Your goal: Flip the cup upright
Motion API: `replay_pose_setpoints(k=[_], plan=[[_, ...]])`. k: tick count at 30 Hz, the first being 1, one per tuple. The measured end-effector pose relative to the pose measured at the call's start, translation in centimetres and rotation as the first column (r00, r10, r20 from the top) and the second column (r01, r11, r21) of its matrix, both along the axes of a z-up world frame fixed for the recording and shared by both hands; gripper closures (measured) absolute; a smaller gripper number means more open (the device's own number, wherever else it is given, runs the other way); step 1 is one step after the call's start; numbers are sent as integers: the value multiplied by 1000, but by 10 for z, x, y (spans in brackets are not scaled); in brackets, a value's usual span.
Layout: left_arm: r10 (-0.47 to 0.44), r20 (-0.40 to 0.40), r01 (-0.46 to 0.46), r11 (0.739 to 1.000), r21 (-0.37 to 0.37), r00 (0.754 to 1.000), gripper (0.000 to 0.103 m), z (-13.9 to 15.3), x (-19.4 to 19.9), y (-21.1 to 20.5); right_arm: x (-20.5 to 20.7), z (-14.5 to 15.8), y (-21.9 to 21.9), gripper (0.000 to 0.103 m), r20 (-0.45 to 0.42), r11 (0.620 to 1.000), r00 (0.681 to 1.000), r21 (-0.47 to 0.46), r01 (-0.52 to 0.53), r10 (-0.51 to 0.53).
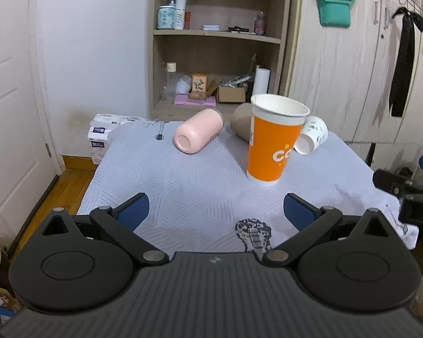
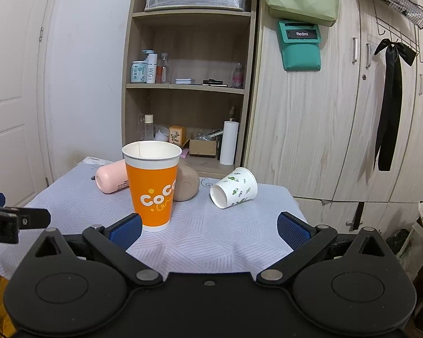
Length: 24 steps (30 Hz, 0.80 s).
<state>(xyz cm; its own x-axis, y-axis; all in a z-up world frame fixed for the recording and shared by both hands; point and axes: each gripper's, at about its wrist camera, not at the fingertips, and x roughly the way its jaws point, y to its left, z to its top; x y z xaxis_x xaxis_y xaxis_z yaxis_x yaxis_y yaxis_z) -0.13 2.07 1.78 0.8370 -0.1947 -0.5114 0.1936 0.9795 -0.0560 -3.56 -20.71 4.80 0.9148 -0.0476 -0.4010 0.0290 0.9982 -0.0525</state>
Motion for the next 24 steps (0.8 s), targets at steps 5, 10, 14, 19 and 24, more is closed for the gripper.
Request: replay_pose_setpoints(k=[5, 10, 14, 19, 24], plan=[[-9, 2, 9, 1000, 26, 1000, 0, 0, -1, -2, 1, 0, 0, 0, -5, 1000, 1000, 7, 1, -1], [6, 20, -7, 999, 41, 1000, 0, 2, -4, 0, 1, -1, 2, 0, -9, 1000, 1000, 2, 4, -4], [17, 24, -19, 999, 51, 1000, 0, 3, -5, 0, -1, 0, 2, 0, -5, 1000, 1000, 6, 4, -4], [14, 2, -14, 1000, 13, 1000, 0, 1, -4, 4, -3, 0, 2, 0, 0, 1000, 1000, 3, 7, -7], [31, 19, -32, 999, 22, 999, 0, 1, -7, 4, -6, 1, 0, 0, 7, 1000, 1000, 5, 13, -14]])
